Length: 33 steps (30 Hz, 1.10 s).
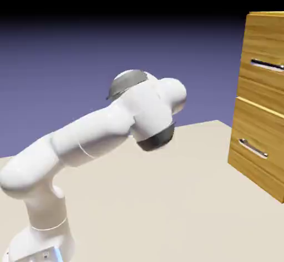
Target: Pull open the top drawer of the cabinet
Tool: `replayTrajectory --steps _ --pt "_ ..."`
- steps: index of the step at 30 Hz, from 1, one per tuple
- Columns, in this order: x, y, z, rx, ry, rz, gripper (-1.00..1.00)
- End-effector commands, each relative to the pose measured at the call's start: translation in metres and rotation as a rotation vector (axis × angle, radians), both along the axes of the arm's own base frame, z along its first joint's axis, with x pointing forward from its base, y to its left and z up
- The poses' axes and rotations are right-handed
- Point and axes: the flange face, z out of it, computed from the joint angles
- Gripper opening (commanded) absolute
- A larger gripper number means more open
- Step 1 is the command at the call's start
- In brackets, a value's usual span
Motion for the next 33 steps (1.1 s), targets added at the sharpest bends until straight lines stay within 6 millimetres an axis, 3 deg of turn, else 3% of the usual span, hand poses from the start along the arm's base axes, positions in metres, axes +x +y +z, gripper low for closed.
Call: replayTrajectory --steps 1,5,9,13,18,20,28,29,33 --pt "0.007 -0.007 0.009 -0.016 -0.046 0.007 0.00" --pt "0.038 -0.042 0.046 -0.090 -0.227 0.002 0.00" --pt "0.068 -0.091 0.081 -0.184 -0.390 -0.051 0.00" --pt "0.097 -0.155 0.110 -0.301 -0.524 -0.145 0.00" --pt "0.126 -0.255 0.136 -0.480 -0.628 -0.308 0.00" --pt "0.127 -0.259 0.137 -0.486 -0.630 -0.314 0.00" --pt "0.177 -0.259 0.137 -0.485 -0.629 -0.315 0.00" --pt "0.177 -0.259 0.137 -0.485 -0.629 -0.315 -1.00" --pt "0.159 -0.259 0.137 -0.485 -0.629 -0.315 -1.00"
